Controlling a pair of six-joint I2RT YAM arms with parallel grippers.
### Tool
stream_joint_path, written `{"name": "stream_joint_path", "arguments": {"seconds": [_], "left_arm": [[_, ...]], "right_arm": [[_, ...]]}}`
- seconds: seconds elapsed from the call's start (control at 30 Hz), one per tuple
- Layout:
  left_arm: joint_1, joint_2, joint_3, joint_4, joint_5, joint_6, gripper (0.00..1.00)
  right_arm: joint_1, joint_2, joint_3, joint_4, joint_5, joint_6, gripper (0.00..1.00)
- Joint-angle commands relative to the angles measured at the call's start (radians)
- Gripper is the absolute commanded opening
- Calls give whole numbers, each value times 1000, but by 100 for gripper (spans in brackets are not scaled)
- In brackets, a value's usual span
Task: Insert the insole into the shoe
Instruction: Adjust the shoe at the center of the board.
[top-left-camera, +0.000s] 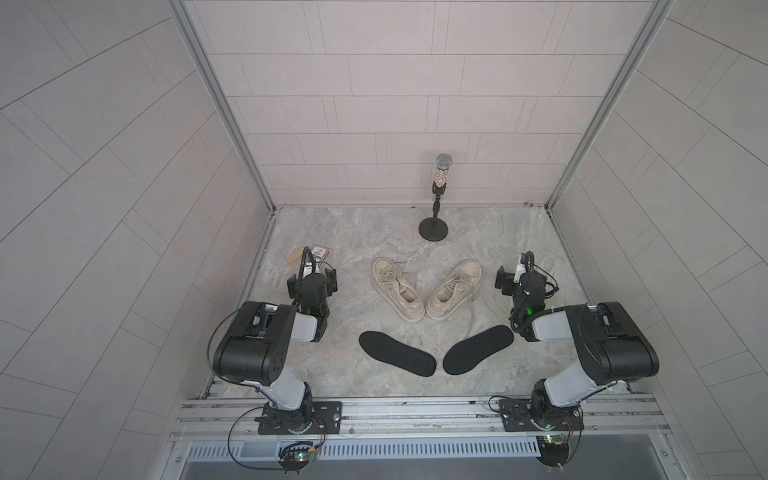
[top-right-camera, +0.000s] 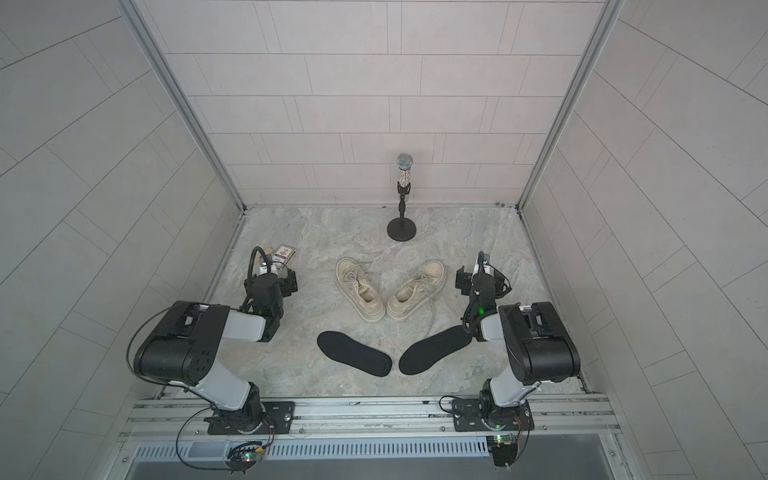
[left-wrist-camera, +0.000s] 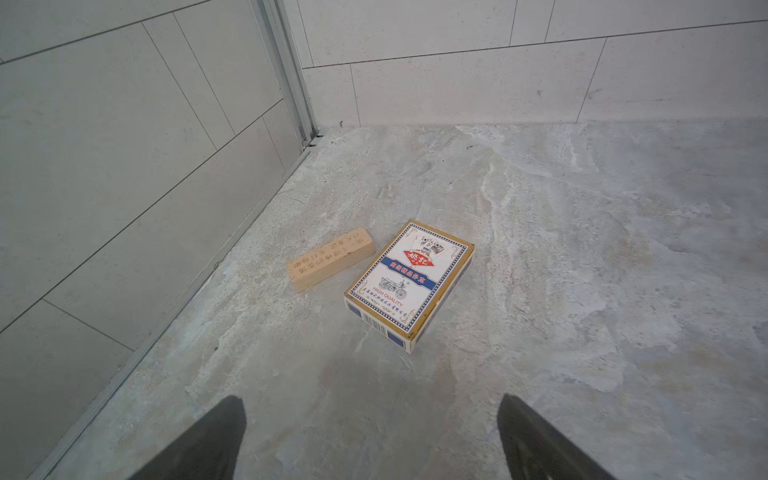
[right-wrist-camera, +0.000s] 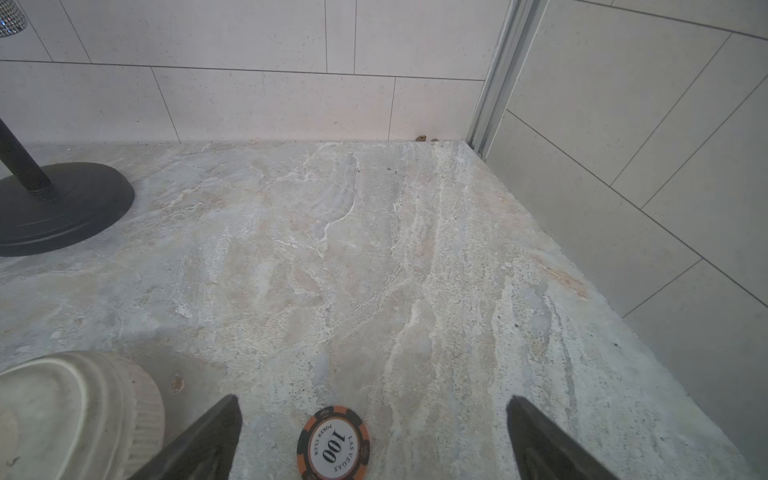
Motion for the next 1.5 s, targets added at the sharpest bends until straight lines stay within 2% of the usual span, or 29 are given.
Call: {"name": "stream_joint_path", "arguments": {"seconds": [0.0, 0.67, 0.7, 0.77, 0.8, 0.83, 0.9, 0.93, 1.0, 1.1, 1.2, 1.33, 1.47], "left_arm": [[9, -13, 11, 6, 7, 3, 100], [33, -26, 27, -26, 30, -23, 100], [43, -71, 56, -111, 24, -39, 100], [42, -212, 172, -432, -6, -60, 100], [45, -271, 238, -592, -24, -148, 100], [46, -310, 291, -705, 5, -180, 100], [46, -326, 346, -790, 49, -244, 100], [46, -325, 370, -837, 89, -262, 100], [46, -317, 399, -902, 165, -304, 100], [10, -317, 467, -1077, 168, -466, 100], [-112, -296, 587, -1343, 80, -614, 100], [-321, -247, 710, -1610, 40, -786, 100], [-457, -218, 715, -1608, 98, -872, 100]], "right_arm": [[0, 7, 6, 2, 19, -14, 100], [-2, 8, 11, -9, 0, -14, 100], [-9, 2, 9, -12, -12, -11, 100], [12, -56, -3, -24, 4, -35, 100], [41, -127, 35, -162, 59, -49, 100], [51, -203, 112, -370, 83, -32, 100], [47, -271, 281, -749, 45, 46, 100], [52, -276, 338, -833, 9, 81, 100], [82, -275, 412, -989, 13, 185, 100], [175, -285, 502, -1178, 11, 298, 100], [301, -295, 560, -1276, 19, 313, 98], [419, -296, 597, -1338, -113, 372, 82], [528, -266, 640, -1370, -166, 404, 78]]}}
